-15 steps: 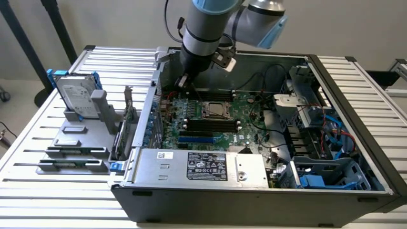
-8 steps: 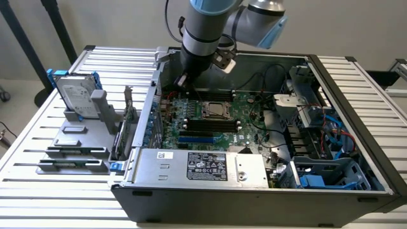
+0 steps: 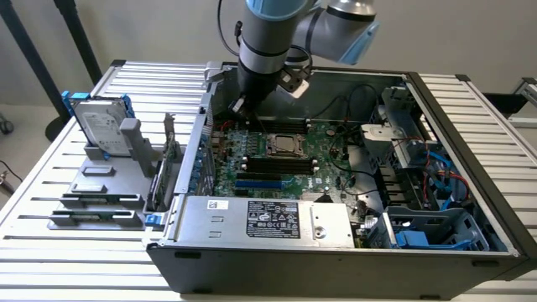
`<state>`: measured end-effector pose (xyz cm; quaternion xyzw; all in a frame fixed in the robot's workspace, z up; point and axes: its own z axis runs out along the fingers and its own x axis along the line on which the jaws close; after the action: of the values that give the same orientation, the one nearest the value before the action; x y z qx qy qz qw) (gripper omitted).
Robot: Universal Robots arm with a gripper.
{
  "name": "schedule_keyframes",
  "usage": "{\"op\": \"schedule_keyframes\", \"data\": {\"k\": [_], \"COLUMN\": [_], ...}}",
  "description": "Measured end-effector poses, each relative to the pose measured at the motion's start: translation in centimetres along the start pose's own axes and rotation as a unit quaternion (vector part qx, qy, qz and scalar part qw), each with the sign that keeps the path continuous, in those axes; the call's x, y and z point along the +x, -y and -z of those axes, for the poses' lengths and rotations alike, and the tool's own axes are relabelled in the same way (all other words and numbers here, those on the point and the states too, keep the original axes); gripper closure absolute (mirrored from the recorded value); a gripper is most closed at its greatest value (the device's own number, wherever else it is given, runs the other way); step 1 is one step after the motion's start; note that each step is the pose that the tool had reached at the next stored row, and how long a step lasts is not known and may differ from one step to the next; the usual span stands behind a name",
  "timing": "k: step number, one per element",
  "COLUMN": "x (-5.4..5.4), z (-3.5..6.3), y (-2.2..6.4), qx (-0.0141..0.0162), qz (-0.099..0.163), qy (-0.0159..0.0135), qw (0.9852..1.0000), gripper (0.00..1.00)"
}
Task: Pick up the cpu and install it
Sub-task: 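Install the first cpu locking lever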
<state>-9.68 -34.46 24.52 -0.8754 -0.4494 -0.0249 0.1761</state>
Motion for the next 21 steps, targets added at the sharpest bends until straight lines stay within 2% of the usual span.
{"op": "schedule_keyframes", "data": {"k": [3,7,11,18,21], "x": [-0.24,-0.26,-0.23,-0.22,-0.20], "z": [-0.05,-0.09,-0.10,-0.11,-0.09], "y": [0.34,0.49,0.51,0.52,0.52], "qx": [-0.0018,-0.0077,-0.0149,-0.0249,-0.0285], "qz": [-0.007,-0.015,-0.025,-0.040,-0.048], "qy": [-0.0029,-0.0090,-0.0184,-0.0377,-0.0436], "qw": [1.0000,0.9998,0.9994,0.9982,0.9975], "gripper": [0.89,0.89,0.89,0.89,0.89]}}
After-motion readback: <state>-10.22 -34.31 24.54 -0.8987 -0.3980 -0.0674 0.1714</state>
